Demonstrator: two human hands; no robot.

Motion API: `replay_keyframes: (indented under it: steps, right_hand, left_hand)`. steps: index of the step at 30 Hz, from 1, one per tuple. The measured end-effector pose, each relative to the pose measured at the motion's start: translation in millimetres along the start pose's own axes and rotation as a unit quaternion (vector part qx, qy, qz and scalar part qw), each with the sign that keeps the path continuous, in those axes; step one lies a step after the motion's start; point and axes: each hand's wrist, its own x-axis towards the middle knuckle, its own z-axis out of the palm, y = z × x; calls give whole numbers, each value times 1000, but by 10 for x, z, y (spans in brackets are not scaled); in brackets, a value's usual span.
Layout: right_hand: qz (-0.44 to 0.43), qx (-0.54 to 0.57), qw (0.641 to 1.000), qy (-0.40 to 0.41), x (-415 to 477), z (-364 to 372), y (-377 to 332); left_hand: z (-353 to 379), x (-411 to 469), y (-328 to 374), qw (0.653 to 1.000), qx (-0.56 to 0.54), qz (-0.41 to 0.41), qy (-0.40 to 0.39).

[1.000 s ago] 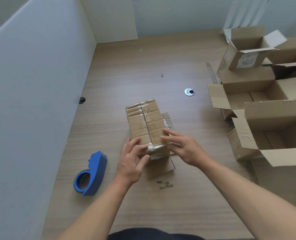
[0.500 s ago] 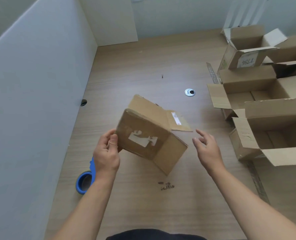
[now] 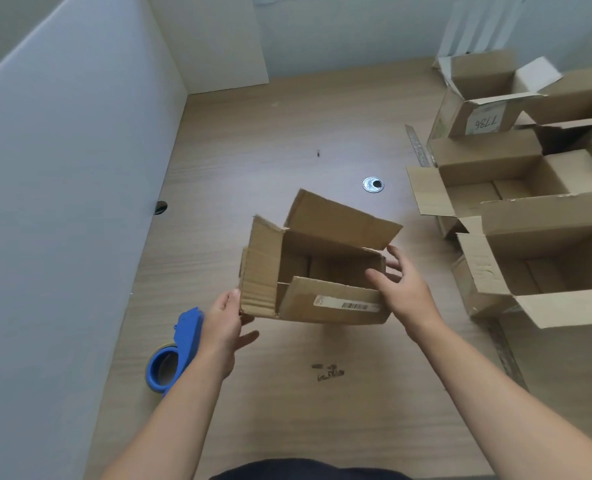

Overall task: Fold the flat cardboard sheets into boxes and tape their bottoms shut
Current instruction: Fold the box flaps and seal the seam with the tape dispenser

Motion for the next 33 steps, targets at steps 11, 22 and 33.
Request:
replay_keyframes:
  steps: [11,22,33]
  right_hand:
    - [-67,-105,992,-15,-85,165,-351]
    - [-250,-233,925,-166,-304,341,-291]
    - [-304,-418,830,-210,-244,210,-20]
  left_hand:
    - [-248,-384,478,951,62,234,-193]
    - [-380,-261,388,952,143,261,76]
    - [-420,128,-19,922,321,175,125]
